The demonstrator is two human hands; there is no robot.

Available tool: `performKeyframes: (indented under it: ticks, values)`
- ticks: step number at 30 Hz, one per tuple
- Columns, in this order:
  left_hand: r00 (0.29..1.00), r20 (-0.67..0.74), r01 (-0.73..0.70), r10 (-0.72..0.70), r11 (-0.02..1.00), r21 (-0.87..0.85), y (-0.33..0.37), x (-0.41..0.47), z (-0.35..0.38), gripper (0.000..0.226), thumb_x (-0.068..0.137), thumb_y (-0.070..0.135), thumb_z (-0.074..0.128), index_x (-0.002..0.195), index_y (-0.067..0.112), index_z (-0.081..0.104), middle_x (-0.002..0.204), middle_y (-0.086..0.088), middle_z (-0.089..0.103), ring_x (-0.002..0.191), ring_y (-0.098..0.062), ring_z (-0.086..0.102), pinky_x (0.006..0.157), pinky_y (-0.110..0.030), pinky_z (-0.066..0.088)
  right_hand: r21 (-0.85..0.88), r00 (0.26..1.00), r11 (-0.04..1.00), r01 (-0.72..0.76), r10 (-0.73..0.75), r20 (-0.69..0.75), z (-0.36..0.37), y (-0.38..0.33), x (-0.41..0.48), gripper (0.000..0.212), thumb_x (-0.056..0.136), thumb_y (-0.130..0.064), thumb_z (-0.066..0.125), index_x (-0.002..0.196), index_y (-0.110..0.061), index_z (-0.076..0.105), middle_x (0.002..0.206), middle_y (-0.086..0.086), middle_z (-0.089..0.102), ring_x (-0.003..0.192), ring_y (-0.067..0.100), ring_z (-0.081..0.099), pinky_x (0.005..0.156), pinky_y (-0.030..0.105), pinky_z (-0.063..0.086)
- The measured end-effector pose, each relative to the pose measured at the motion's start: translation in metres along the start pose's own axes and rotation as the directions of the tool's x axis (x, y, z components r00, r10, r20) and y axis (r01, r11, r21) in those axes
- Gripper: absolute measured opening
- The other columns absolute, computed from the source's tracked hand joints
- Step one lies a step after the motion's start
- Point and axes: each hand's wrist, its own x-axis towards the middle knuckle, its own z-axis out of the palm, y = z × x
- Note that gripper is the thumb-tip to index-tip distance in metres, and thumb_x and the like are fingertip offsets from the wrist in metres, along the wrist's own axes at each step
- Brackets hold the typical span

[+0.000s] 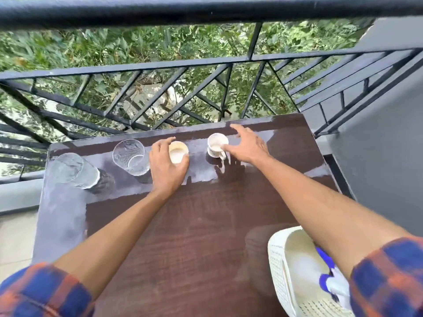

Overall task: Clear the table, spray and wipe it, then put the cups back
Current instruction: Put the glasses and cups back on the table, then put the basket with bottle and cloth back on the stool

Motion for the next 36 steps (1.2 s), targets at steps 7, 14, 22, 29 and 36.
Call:
performKeyframes:
  ticks: [7,14,22,29,36]
  values:
    - [0.992,0.124,0.061,-0.029,0.964,-0.259,0.052,-0.07,0.0,0.016,0.09,0.013,0.067,0.105,0.018,0.064,0.099,-0.003,0.07,0.081,-0.009,0.064,0.074,-0.024,0.054,-0.051,0.998,0.999,-0.012,0.009,-0.067,-0.075,0.047,-0.058,0.035,0.076,-0.052,0.067,0.11,-0.042,0.07,0.112,-0.008,0.071,0.11,0.023,0.064,0.094,0.037,0.051]
    - [0.943,0.3,0.229,-0.146,0.937,-0.265,0.112,-0.202,0.018,0.049,0.075,0.053,0.069,0.117,0.028,0.059,0.106,0.008,0.065,0.098,-0.012,0.063,0.089,-0.034,0.053,0.035,0.99,0.999,-0.003,0.008,-0.138,-0.116,0.147,-0.158,0.037,0.073,-0.055,0.068,0.105,-0.036,0.073,0.096,-0.01,0.073,0.096,0.019,0.069,0.09,0.037,0.054]
    - [0.767,0.463,0.576,-0.444,0.794,-0.193,0.152,-0.291,0.055,0.091,0.062,0.071,0.072,0.139,0.036,0.04,0.126,0.003,0.065,0.11,-0.017,0.067,0.095,-0.053,0.055,0.038,0.91,0.994,-0.106,0.112,-0.399,-0.128,0.271,-0.257,0.061,0.073,-0.057,0.064,0.128,-0.033,0.062,0.121,0.001,0.065,0.11,0.027,0.062,0.092,0.041,0.053]
    - [0.766,0.451,0.528,-0.458,0.849,-0.035,0.173,-0.324,0.074,0.05,0.068,0.043,0.065,0.117,0.035,0.058,0.115,0.011,0.07,0.108,-0.017,0.068,0.096,-0.045,0.054,0.156,0.938,0.933,-0.324,0.339,-0.08,-0.082,0.327,-0.297,0.09,0.065,-0.069,0.07,0.142,-0.045,0.031,0.134,0.002,0.063,0.115,0.034,0.063,0.096,0.048,0.05]
    - [0.8,0.384,0.471,-0.462,0.879,0.076,0.179,-0.32,0.067,0.038,0.083,0.001,0.054,0.104,0.031,0.067,0.104,0.006,0.075,0.101,-0.021,0.07,0.092,-0.041,0.055,0.149,0.913,0.918,-0.367,0.386,-0.129,-0.078,0.316,-0.302,0.031,0.087,-0.03,0.063,0.116,-0.02,0.067,0.112,0.016,0.071,0.103,0.04,0.064,0.082,0.038,0.048]
